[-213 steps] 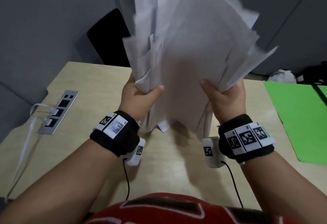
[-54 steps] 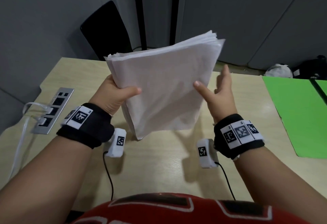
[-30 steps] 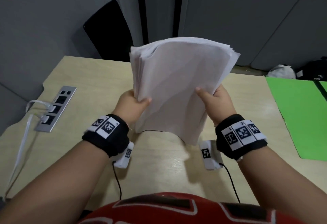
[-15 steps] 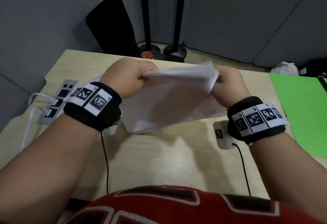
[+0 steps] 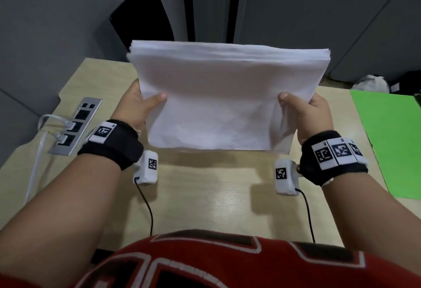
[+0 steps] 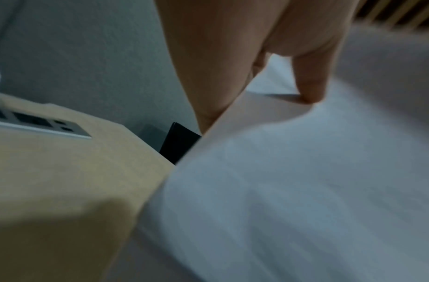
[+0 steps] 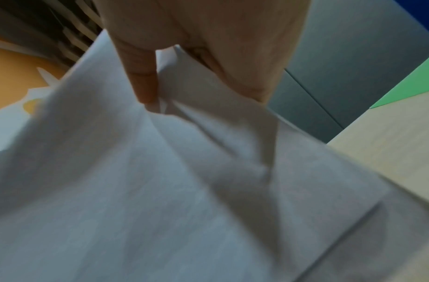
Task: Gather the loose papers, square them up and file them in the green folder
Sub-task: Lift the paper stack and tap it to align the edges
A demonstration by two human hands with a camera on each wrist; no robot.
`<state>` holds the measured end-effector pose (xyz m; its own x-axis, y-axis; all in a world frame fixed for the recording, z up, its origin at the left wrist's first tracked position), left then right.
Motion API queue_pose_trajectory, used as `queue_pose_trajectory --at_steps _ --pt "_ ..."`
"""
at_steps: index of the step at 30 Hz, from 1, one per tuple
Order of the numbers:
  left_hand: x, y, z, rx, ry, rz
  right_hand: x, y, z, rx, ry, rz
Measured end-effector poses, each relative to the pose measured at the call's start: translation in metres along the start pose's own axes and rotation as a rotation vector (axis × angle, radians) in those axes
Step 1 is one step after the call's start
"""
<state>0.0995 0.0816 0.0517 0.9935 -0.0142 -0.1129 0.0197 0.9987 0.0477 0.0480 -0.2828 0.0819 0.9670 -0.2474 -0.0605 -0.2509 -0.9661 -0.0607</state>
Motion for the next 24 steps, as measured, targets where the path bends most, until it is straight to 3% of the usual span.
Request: queue_pose_trajectory --at_steps 7,17,20,24 --pt "-0.013 -0.019 0.034 0.035 -0.221 0.141 -0.006 0.001 -0.005 -0.011 0.078 0.159" --pt "-0.021 -0.030 0.047 -0.107 -0.341 0.125 -0.017 0.013 -0.011 0.055 0.236 0.274" --pt "-0.021 -0.028 0.018 -0.019 -0.214 0.152 -0.019 0.008 0.006 -0.028 0.188 0.224" --pt "-0.027 -0.032 -0.049 0.109 0.062 0.164 -0.019 -0.004 0.061 -0.545 -0.062 0.042"
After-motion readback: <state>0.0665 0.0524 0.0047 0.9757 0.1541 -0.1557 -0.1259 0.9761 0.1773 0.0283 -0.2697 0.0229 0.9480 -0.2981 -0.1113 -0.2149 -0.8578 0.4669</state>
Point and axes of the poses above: each hand's wrist, its own x-axis towards the middle knuckle, its own y-axis out of the back of the hand, z = x × y, the point moved 10 cm from there along x, towards the middle knuckle, and after that the axes turned 6 degrees about -z, right-handed, at the moved point
